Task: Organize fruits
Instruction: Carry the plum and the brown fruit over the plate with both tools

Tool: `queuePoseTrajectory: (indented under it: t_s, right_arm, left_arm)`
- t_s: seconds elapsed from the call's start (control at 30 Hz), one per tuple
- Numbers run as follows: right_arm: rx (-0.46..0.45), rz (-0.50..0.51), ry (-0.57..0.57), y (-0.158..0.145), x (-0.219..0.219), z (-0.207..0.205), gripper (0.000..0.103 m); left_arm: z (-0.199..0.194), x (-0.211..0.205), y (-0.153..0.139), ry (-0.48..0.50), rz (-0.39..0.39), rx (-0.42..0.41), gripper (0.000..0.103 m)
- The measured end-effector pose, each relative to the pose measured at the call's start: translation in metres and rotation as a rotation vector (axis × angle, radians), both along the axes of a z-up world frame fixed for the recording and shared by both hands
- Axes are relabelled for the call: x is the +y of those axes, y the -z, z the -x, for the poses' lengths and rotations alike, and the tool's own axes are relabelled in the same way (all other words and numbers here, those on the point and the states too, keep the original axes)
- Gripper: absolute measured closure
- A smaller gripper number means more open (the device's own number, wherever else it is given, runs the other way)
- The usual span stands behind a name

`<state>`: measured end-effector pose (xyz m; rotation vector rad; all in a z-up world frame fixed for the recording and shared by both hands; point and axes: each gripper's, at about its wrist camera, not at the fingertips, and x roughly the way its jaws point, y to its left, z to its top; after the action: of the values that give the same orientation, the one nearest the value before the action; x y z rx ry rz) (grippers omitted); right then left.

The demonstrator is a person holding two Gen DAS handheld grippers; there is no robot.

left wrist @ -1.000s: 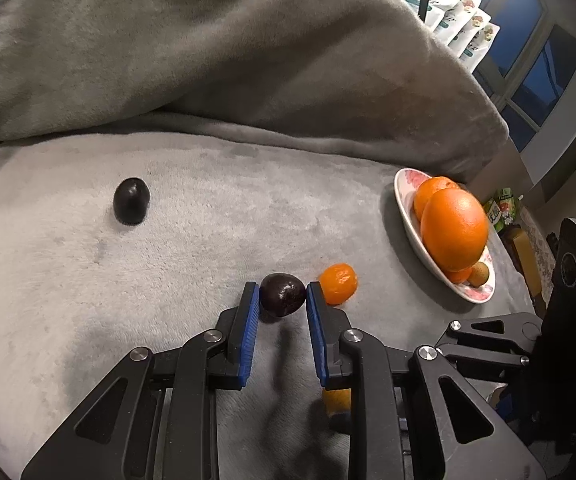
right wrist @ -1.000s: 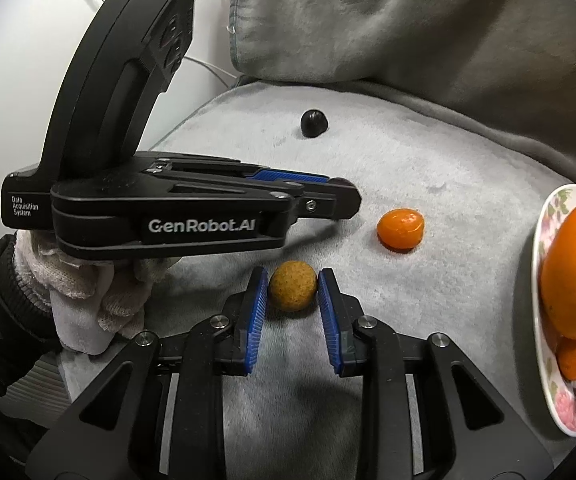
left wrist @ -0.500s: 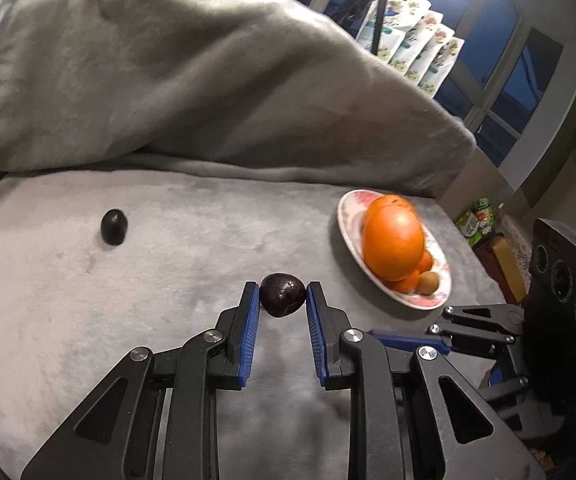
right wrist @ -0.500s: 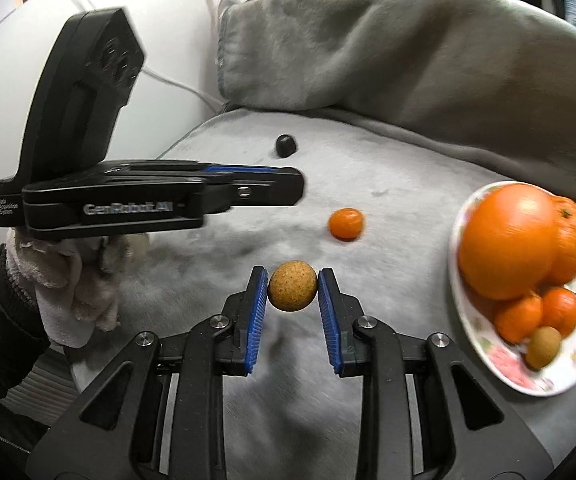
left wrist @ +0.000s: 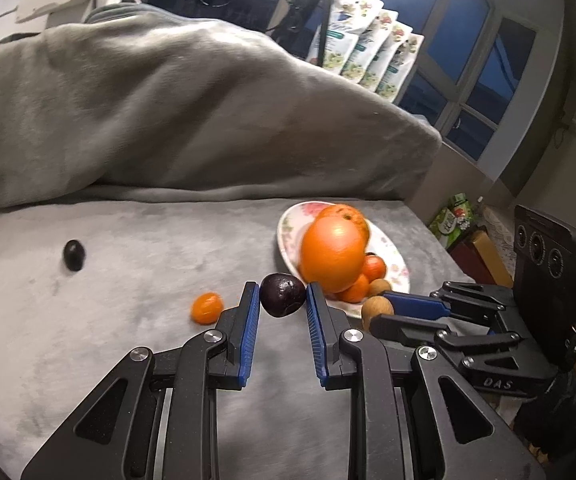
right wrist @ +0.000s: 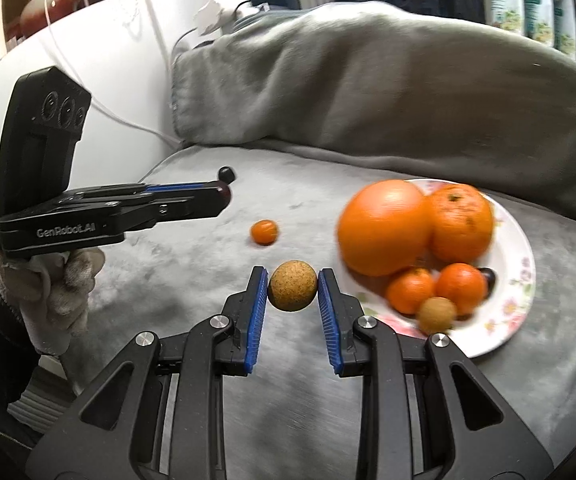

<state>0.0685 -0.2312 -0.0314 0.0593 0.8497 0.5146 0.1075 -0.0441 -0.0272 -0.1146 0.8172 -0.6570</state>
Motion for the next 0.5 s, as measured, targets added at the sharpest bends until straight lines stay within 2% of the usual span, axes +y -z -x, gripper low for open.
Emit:
queuePoseTrajectory:
  t_s: [0.5]
  right_arm:
    - [-0.019,0.003,0.134,-0.004,-0.065,-0.005,0.076]
  left_arm:
    - [-0.005,-0.055,-0.008,0.079,0.006,-0.017,0.081]
